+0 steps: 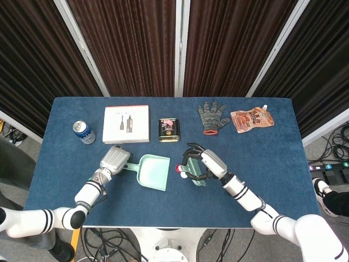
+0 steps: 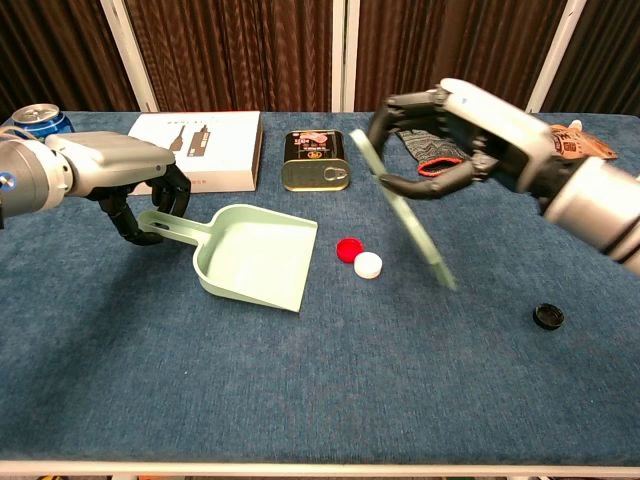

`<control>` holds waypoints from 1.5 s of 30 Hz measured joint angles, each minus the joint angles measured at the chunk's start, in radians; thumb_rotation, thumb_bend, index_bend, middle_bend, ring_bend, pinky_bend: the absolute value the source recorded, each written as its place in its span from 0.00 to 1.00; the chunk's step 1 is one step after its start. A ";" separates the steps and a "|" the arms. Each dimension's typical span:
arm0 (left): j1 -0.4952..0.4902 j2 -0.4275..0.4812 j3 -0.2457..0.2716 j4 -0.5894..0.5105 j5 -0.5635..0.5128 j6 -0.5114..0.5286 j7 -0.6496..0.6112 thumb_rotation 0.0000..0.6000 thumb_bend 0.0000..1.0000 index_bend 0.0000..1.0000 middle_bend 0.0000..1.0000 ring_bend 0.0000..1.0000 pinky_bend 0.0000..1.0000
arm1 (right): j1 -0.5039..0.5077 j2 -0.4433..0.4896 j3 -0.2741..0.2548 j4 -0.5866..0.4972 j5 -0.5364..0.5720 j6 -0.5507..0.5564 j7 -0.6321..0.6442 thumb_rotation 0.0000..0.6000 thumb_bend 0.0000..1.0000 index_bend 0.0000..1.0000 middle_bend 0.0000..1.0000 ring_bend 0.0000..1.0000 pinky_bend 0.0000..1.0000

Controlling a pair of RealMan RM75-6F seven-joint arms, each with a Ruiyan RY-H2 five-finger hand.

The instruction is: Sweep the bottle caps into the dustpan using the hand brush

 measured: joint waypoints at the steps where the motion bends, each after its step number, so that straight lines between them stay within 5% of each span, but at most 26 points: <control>1: -0.001 -0.001 0.000 0.002 -0.003 -0.001 -0.001 1.00 0.34 0.51 0.50 0.36 0.25 | -0.013 0.021 -0.007 -0.029 0.001 0.003 -0.022 1.00 0.71 0.78 0.68 0.30 0.13; 10: -0.005 0.004 -0.001 0.006 -0.011 0.002 -0.008 1.00 0.34 0.51 0.50 0.36 0.25 | -0.187 0.211 -0.098 -0.272 0.020 0.065 -0.185 1.00 0.72 0.78 0.68 0.30 0.13; 20: -0.009 0.005 0.001 0.006 -0.015 0.001 -0.013 1.00 0.34 0.51 0.50 0.36 0.25 | -0.277 0.256 -0.118 -0.345 0.030 0.099 -0.292 1.00 0.75 0.78 0.68 0.30 0.13; 32: -0.010 0.009 0.005 0.001 -0.015 -0.003 -0.024 1.00 0.34 0.51 0.50 0.36 0.25 | -0.279 0.144 -0.080 -0.235 0.027 0.040 -0.340 1.00 0.76 0.78 0.68 0.30 0.13; 45: -0.018 0.014 0.007 -0.012 -0.024 0.009 -0.010 1.00 0.34 0.51 0.50 0.36 0.25 | -0.185 -0.067 0.025 -0.040 0.034 -0.025 -0.251 1.00 0.78 0.79 0.68 0.30 0.13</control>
